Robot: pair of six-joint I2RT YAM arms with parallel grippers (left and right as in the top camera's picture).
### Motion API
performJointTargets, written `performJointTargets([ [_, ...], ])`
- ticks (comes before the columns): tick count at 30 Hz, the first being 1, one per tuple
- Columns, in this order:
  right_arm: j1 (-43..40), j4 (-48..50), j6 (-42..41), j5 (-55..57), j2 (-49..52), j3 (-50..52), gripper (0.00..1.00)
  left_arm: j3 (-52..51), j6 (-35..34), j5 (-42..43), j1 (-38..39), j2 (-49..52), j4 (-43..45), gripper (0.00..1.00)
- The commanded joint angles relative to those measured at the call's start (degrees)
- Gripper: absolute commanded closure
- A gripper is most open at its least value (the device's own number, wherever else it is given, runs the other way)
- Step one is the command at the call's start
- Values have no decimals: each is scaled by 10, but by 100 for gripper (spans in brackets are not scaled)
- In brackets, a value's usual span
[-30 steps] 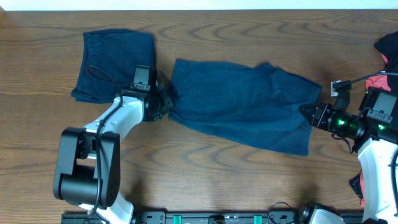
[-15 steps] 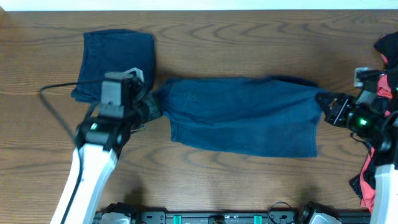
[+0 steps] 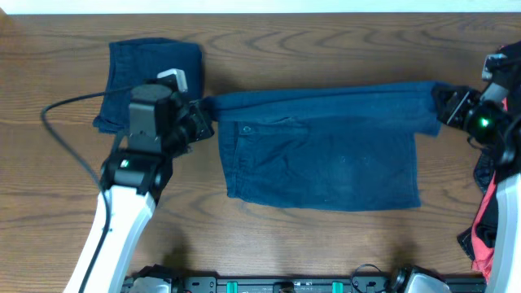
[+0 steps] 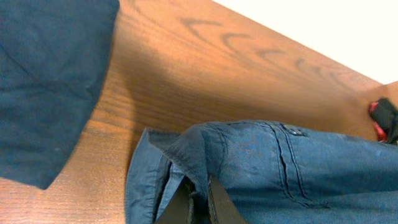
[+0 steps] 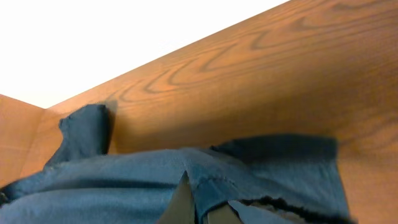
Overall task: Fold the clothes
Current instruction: 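Lift and stretch the shorts between both grippers, then lay flat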
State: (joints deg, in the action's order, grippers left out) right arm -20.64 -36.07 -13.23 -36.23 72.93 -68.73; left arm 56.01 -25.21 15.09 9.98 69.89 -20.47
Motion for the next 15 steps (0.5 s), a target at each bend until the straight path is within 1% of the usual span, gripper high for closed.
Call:
performJointTargets([
  [1,1,43,-16,26,29,-10,99,43,15,-33,-8,47,14,94],
  [4,4,102,-43,25,64,-10,99,69,16,-42,-8,102,41,94],
  [6,12,139,-52,24,88,-10,99,86,16,-42,-7,144,75,94],
  [8,23,180,-57,25,115,-10,99,105,4,-41,-7,189,112,94],
  [11,43,247,-91,29,162,-10,99,128,-12,-42,-7,251,170,94],
  [13,53,307,-104,44,199,-10,99,144,-30,-42,-8,296,214,94],
  [15,61,372,-123,66,236,-10,99,156,-45,-42,-9,333,259,87],
])
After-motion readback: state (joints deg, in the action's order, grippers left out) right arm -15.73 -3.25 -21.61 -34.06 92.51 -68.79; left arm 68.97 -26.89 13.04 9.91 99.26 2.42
